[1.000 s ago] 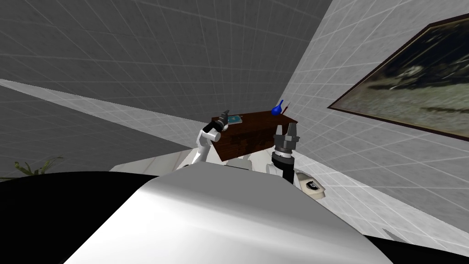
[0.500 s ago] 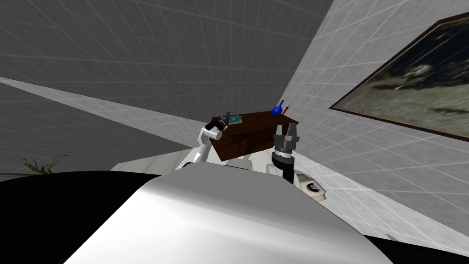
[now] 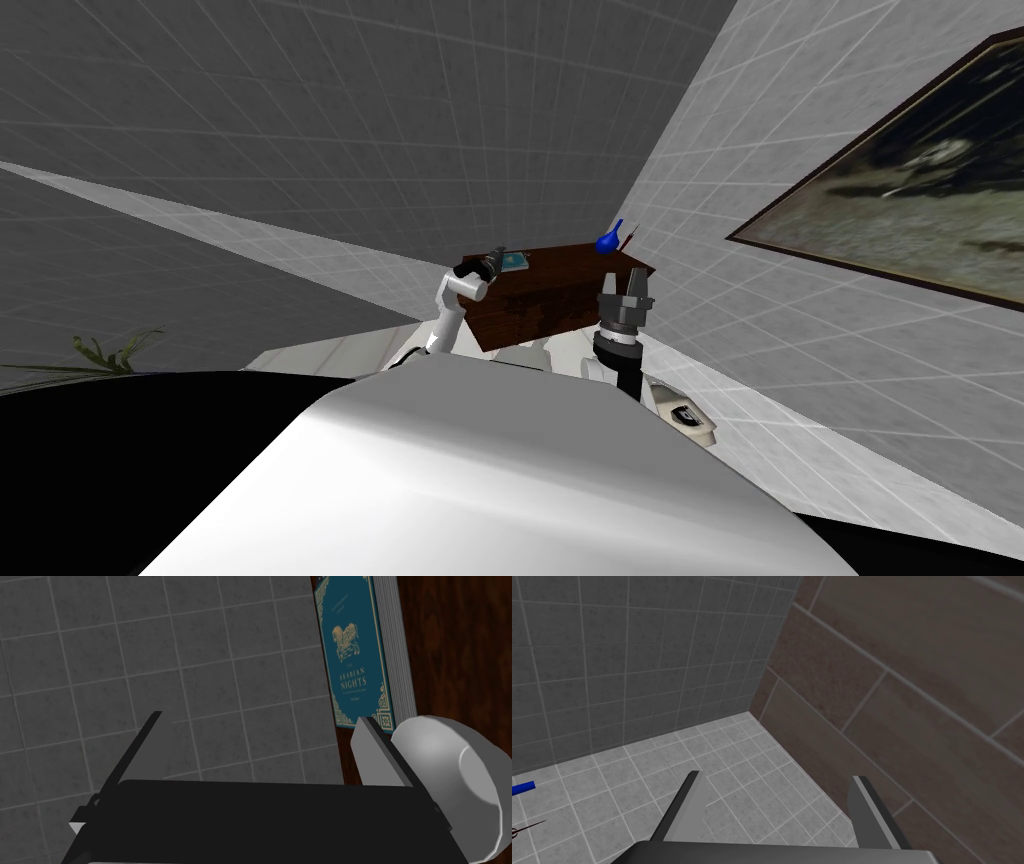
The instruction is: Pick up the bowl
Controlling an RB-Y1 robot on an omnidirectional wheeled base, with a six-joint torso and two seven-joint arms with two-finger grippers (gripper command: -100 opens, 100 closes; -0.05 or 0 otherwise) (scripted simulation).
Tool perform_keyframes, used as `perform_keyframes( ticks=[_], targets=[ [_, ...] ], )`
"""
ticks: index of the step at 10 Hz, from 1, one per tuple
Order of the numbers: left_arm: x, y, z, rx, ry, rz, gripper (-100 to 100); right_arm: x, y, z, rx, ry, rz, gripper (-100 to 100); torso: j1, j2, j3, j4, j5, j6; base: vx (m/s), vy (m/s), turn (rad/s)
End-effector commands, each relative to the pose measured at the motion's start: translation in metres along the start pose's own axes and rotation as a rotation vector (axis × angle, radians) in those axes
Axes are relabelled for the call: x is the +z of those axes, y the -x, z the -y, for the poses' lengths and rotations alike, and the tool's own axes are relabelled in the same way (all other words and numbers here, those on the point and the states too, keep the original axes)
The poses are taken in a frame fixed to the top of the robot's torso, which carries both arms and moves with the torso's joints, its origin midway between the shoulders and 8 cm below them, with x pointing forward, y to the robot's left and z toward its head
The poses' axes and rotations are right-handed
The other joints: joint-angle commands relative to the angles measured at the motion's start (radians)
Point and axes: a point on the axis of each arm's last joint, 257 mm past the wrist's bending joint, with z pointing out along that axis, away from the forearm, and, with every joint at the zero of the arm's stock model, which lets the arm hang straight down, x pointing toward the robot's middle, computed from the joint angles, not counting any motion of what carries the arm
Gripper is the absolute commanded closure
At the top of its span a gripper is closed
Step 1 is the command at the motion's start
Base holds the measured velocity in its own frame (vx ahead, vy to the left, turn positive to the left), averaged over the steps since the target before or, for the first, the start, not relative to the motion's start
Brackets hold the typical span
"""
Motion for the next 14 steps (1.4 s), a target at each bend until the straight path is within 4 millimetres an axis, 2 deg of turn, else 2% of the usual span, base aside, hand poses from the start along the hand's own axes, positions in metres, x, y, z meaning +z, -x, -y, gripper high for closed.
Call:
perform_keyframes(
  ticks=[1,7,14],
  targets=[
    [0.005,-0.001,-0.005,0.000,0.042,0.000,-100,0.000,0.000,0.000,0.000,0.000,0.000,0,0.000,0.000,0.000,0.000,0.000,0.000,0.031,-0.034,0.065],
    [0.009,0.001,-0.037,-0.001,0.201,0.011,-100,0.000,0.000,0.000,0.000,0.000,0.000,0,0.000,-0.001,-0.001,0.000,0.000,0.000,0.025,-0.025,0.042],
    [0.007,0.015,-0.078,-0.013,0.408,0.060,-100,0.000,0.000,0.000,0.000,0.000,0.000,0,0.002,-0.001,-0.001,0.000,0.000,0.000,0.039,-0.014,0.055]
  ],
)
